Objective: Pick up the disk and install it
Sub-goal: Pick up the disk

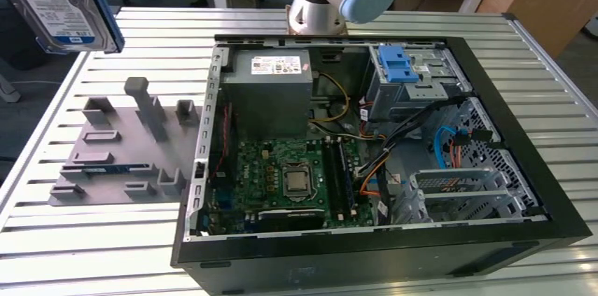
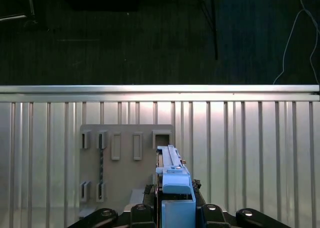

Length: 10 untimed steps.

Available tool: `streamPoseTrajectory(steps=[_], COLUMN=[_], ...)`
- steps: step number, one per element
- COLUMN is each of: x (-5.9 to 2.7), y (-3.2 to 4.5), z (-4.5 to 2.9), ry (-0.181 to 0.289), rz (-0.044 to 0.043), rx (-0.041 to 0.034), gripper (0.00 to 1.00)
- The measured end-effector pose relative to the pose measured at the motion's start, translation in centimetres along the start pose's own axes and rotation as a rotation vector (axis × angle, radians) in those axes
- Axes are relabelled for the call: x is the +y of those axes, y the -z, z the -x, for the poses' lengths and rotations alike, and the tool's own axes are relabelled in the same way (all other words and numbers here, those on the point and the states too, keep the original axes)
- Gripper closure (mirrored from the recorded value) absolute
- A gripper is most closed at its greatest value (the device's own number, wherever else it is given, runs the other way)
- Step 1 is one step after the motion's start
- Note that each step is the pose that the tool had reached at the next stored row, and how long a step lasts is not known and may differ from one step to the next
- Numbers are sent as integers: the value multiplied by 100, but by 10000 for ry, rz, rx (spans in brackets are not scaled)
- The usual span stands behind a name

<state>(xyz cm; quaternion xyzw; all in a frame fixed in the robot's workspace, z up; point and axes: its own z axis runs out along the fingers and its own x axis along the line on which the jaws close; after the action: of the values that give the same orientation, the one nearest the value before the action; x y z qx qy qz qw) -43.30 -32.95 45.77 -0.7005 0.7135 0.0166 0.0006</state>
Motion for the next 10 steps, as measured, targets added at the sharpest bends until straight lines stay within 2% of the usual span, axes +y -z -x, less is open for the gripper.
streamPoseTrajectory(steps=[10], x=[3], y=[128], z=[3], ry=[1], rz=[-1], rx=[0], gripper=[64])
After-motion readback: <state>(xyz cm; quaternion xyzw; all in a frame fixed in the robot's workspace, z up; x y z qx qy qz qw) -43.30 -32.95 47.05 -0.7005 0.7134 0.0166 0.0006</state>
